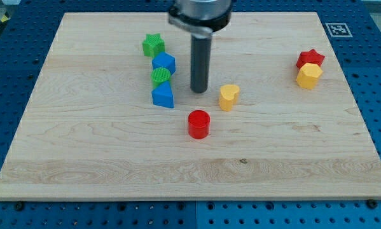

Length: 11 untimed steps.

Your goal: Move the yellow heart to the left of the yellow hexagon

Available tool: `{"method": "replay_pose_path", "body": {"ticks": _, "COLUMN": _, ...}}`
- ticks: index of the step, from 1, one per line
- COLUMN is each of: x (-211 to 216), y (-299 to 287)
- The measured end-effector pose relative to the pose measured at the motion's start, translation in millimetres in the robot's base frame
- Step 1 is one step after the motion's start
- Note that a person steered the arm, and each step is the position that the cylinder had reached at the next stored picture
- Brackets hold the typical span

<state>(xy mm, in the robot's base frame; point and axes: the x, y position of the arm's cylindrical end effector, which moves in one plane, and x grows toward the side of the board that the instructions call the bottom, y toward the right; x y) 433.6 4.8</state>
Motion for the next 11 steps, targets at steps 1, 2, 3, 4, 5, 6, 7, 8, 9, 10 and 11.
{"method": "replay_pose_path", "body": {"ticks": 1, "x": 23.4, "y": 14.3}}
{"method": "replay_pose_path", "body": {"ticks": 2, "x": 23.4, "y": 46.2}}
{"method": "replay_pose_path", "body": {"ticks": 3, "x": 23.3, "y": 83.4}}
{"method": "replay_pose_path", "body": {"ticks": 4, "x": 23.3, "y": 120.4}}
{"method": "replay_pose_path", "body": {"ticks": 5, "x": 23.3, "y": 143.9}}
{"method": "replay_pose_path", "body": {"ticks": 6, "x": 23.3, "y": 151.2}}
{"method": "replay_pose_path", "body": {"ticks": 7, "x": 23.3, "y": 149.4}}
{"method": "replay_pose_path", "body": {"ticks": 8, "x": 14.5, "y": 146.3}}
{"method": "replay_pose_path", "body": {"ticks": 9, "x": -6.6, "y": 146.3}}
{"method": "replay_pose_path", "body": {"ticks": 10, "x": -22.0, "y": 146.3}}
{"method": "replay_pose_path", "body": {"ticks": 11, "x": -29.7, "y": 155.7}}
